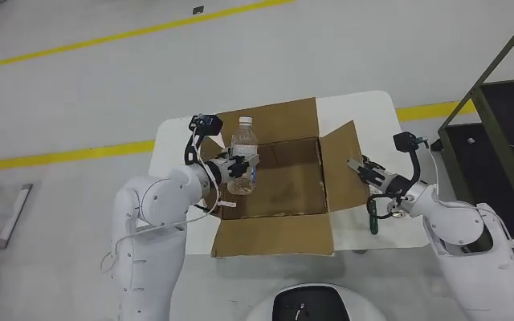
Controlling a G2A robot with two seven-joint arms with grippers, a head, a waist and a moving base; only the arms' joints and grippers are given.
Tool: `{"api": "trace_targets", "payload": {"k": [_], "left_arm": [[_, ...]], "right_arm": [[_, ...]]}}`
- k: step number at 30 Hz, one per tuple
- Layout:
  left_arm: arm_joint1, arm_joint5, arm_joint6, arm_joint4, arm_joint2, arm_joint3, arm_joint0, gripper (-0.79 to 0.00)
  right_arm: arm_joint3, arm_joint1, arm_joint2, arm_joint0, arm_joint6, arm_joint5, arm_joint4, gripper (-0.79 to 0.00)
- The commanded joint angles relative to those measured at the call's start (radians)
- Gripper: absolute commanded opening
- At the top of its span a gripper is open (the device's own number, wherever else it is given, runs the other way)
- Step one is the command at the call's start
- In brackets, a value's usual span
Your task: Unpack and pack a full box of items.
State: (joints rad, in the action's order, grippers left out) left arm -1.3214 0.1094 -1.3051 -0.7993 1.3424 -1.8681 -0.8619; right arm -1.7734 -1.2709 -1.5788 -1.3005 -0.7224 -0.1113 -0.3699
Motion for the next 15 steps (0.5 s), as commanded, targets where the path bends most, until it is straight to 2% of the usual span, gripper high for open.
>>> {"api": "trace_targets", "payload": {"k": [1, 4, 6, 15], "left_arm": [[-0.002, 0.018, -0.015, 0.005, -0.033, 0.032, 0.009, -0.785], [0.001, 0.078, -0.064, -0.116, -0.083, 0.090, 0.035, -0.785], [-0.001, 0.115, -0.082, -0.114, -0.101, 0.123, 0.046, -0.785], [-0.003, 0.133, -0.095, -0.123, -0.145, 0.262, 0.088, -0.785]], "right_arm": [[-0.010, 0.002, -0.003, -0.004, 0.004, 0.001, 0.003, -0.785], [-0.034, 0.006, -0.008, -0.013, 0.006, -0.001, 0.002, -0.785], [-0.051, 0.009, -0.012, -0.018, 0.007, -0.001, -0.002, -0.785], [-0.084, 0.018, -0.014, -0.043, 0.010, -0.001, 0.001, -0.785]]}}
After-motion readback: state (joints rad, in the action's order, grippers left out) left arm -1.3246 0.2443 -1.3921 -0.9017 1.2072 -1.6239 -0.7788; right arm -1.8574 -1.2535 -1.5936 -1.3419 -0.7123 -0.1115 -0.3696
